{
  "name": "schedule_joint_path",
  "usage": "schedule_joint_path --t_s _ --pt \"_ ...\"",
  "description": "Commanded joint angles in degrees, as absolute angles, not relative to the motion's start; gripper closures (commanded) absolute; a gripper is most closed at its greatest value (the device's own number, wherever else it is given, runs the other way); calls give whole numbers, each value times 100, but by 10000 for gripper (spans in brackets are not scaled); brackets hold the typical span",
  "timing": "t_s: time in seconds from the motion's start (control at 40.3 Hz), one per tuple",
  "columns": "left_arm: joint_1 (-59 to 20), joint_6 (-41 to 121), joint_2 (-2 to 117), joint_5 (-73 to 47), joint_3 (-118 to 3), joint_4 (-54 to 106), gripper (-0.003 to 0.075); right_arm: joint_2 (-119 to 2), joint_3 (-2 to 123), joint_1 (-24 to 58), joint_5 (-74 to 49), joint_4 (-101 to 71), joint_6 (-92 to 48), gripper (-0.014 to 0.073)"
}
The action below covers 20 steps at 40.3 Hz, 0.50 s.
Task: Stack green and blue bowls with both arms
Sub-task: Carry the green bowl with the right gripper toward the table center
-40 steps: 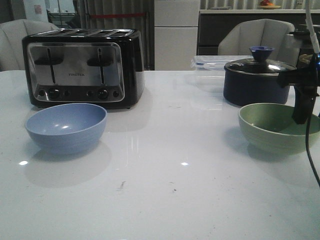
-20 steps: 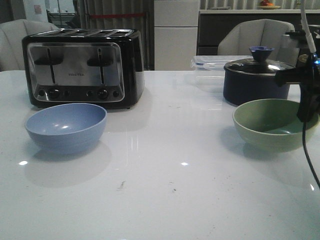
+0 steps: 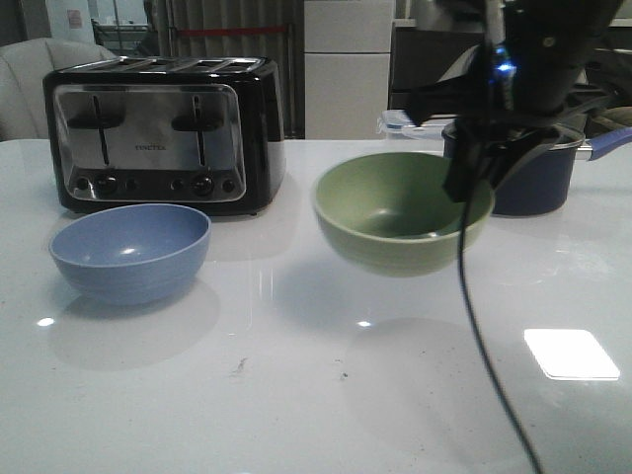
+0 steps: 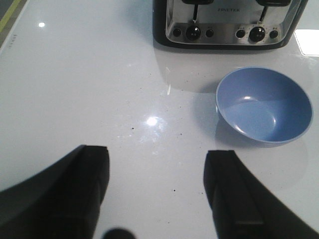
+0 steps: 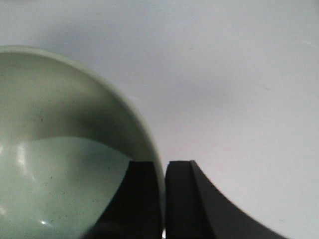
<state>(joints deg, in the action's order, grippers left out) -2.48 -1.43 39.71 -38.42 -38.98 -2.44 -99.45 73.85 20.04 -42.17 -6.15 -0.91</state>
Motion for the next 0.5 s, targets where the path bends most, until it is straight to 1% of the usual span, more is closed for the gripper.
schedule_joint_path --t_s 0.0,0.099,0.223,0.273,0.347,0.397,0.421,0.471 --pt "-284 -195 3993 -3404 -4061 -223 245 -9915 7578 2310 -3796 -788 -160 541" --pt "-284 -195 3993 -3404 -4061 -223 245 -10256 7578 2522 -3656 -938 -160 541" --pt "-284 -195 3993 -3404 -4061 -223 245 -10564 7578 2552 -3601 -1102 -160 527" --pt "-284 -195 3993 -3404 -4061 -223 245 -10596 7578 2552 -3601 -1102 -160 464" --pt "-284 -195 3993 -3404 -4061 -223 245 -10594 7578 2552 -3580 -1102 -160 302" --pt "-284 -195 3993 -3404 -4061 -223 245 -10532 7578 2552 -3515 -1073 -196 216" --pt "-284 -195 3993 -3404 -4061 -223 245 -10473 7578 2552 -3495 -1073 -269 190" --pt "-284 -195 3993 -3404 -4061 -223 245 -10370 7572 2558 -3488 -1073 -348 184"
